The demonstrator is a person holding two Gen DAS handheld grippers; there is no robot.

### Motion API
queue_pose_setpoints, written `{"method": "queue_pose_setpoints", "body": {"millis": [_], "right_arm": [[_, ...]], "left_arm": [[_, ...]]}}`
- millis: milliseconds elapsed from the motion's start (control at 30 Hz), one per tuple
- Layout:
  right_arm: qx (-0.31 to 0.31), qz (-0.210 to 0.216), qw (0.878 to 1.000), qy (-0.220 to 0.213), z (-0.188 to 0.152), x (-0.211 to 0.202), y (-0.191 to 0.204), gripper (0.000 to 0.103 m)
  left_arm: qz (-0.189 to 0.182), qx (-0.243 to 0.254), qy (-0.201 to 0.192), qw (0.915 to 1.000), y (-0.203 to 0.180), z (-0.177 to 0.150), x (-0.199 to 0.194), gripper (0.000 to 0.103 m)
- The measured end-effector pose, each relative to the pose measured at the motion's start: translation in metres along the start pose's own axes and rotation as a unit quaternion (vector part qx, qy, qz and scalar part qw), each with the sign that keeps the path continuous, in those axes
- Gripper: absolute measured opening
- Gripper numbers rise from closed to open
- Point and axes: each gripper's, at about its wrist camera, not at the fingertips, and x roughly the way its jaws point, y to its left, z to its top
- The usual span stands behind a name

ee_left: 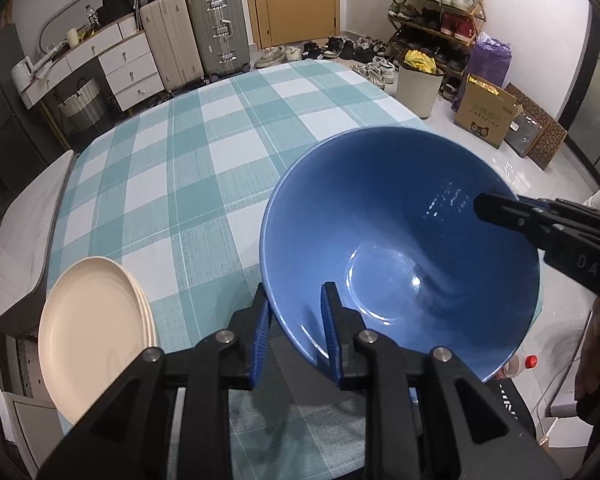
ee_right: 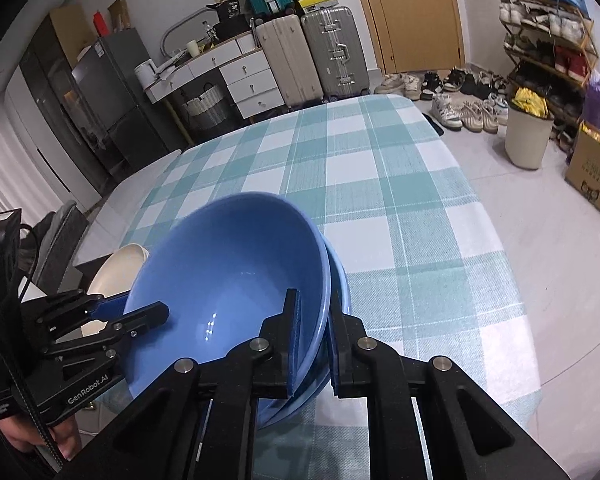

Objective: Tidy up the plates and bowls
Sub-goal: 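Lower the held blue bowl into the nested blue bowls with both tools, then open both tools to release the nested blue bowl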

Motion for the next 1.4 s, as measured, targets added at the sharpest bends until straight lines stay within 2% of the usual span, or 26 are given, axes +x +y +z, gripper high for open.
{"method": "queue_pose_setpoints", "body": {"millis": [300,667,1033,1267,1300,1400], "right_arm": [[-0.016,-0.01,1.0,-0.013,-0.001,-0.004,0.001,0.012],[-0.027,0.0,0.999,-0.023,0.002,-0.009,0.001,0.013],[-0.032,-0.002,0.999,-0.031,0.005,-0.008,0.001,0.013],[-0.02,-0.003,0.999,-0.047,0.012,-0.014,-0.009,0.013],[-0.02,-0.001,0.999,-0.046,0.013,-0.014,-0.01,0.013],[-0.021,-0.002,0.999,-0.048,0.014,-0.014,-0.01,0.013]], "left_arm": [[0.002,0.014,0.008,0.9999,-0.003,0.001,0.007,0.024],[0.001,0.018,0.016,0.9997,-0.001,0.003,0.019,0.026],[-0.015,0.019,0.026,0.9994,0.003,0.007,0.024,0.027],[-0.031,-0.001,0.02,0.9993,0.011,0.01,0.023,0.027],[-0.032,-0.005,0.018,0.9993,0.013,0.01,0.022,0.028],[-0.028,-0.013,0.012,0.9995,0.018,0.012,0.021,0.042]]}}
